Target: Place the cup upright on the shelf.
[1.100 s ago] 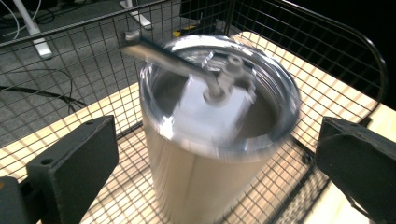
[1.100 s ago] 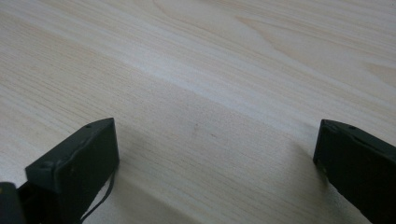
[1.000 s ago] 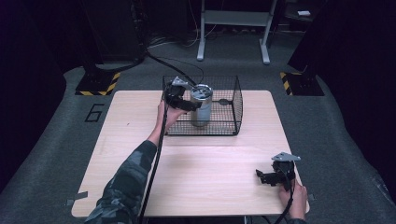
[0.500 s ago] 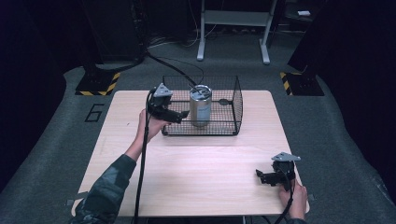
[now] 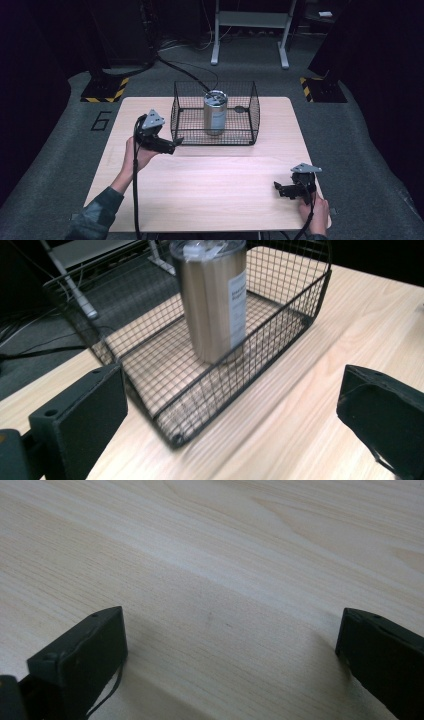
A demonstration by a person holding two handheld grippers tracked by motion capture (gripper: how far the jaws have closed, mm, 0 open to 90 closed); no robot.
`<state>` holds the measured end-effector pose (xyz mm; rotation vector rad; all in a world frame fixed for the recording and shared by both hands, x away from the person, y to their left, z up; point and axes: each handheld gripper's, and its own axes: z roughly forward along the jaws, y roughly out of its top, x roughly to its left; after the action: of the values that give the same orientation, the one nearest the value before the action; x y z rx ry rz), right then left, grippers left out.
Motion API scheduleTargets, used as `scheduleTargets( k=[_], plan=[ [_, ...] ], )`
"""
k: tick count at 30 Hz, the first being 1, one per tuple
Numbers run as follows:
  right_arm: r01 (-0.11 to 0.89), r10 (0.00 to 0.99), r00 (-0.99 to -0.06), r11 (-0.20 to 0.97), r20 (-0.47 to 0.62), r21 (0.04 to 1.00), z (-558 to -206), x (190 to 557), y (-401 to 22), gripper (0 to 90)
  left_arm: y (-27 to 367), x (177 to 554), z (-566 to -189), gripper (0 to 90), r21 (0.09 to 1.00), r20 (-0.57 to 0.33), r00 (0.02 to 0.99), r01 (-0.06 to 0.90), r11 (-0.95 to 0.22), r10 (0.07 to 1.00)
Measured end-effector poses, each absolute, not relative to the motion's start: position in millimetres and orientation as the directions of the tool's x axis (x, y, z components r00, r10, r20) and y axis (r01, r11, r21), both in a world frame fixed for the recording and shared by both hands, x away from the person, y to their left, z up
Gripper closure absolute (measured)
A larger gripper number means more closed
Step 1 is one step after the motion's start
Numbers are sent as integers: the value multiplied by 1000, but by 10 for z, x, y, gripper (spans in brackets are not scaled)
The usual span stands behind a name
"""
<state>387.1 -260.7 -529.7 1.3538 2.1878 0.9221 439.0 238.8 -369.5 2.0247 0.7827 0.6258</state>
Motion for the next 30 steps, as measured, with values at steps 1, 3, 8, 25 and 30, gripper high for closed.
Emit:
scheduleTargets(
  k=[1,3,8,25,30],
  plan=[
    [626,894,-448,311,3,715,-5297,3871,-2608,0,2412,4360,-3714,1,849,138,674,297,-437,726],
    [626,894,-447,311,2,715,-5298,3871,-2607,0,2493,4281,-3780,1,845,138,666,306,-438,733],
    [626,894,-447,311,2,715,-5297,3871,-2607,0,2658,4120,-3967,1,832,154,638,328,-447,754],
    [623,894,-448,311,1,718,-5299,3872,-2609,0,3339,3725,-4950,1,761,93,494,524,-382,864],
    [621,894,-447,310,1,720,-5301,3872,-2608,0,3522,3683,-5236,1,748,47,427,584,-315,903]
  ],
)
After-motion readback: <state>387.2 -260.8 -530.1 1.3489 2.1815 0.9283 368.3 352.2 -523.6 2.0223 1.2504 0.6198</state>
